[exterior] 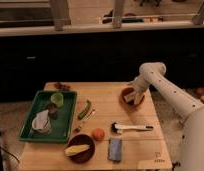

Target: Place eraser in table surface

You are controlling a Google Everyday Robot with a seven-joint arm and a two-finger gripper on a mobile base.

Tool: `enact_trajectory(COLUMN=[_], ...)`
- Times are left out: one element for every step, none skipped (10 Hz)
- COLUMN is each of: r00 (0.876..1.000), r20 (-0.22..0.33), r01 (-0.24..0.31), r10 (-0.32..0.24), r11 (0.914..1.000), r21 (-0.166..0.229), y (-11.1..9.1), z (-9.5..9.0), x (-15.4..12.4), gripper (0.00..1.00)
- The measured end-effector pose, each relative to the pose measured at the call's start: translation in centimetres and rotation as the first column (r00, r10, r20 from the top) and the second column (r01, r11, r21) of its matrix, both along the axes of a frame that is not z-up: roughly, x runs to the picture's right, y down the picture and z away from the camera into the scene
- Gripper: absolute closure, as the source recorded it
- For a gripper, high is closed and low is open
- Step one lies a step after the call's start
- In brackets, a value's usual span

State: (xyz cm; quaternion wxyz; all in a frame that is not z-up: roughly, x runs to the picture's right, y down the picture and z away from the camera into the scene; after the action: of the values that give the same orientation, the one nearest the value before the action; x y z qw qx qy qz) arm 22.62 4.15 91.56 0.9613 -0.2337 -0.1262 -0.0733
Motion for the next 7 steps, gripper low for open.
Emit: enact_trajectory(r00=[1.0, 1.0, 1.0, 1.0, 1.0, 1.0, 1.0], r20=[0.007, 0.014, 0.018, 0.021, 0.021, 0.02, 0.02], r01=[0.005, 0.009, 0.009, 0.006, 0.002, -0.006, -0.013], r10=[-0.005, -0.009, -0.009, -0.006, -0.001, 0.007, 0.013], r11=[1.0, 0.9999, 0.9999, 0.9999, 0.9998, 0.9997, 0.9995], r21=[-0.001, -0.006, -0.009, -0.015, -0.021, -0.025, -0.029], y=[0.0, 0.1, 0.2, 0.3, 0.5, 0.6, 0.7], z=[0.2, 0.5, 0.8, 1.1, 1.5, 1.8, 2.0], x=[0.1, 0.1, 0.1, 0.3, 0.5, 0.7, 0.8], gripper=[0.2, 0.2, 0.2, 0.21, 0.28, 0.39, 0.48])
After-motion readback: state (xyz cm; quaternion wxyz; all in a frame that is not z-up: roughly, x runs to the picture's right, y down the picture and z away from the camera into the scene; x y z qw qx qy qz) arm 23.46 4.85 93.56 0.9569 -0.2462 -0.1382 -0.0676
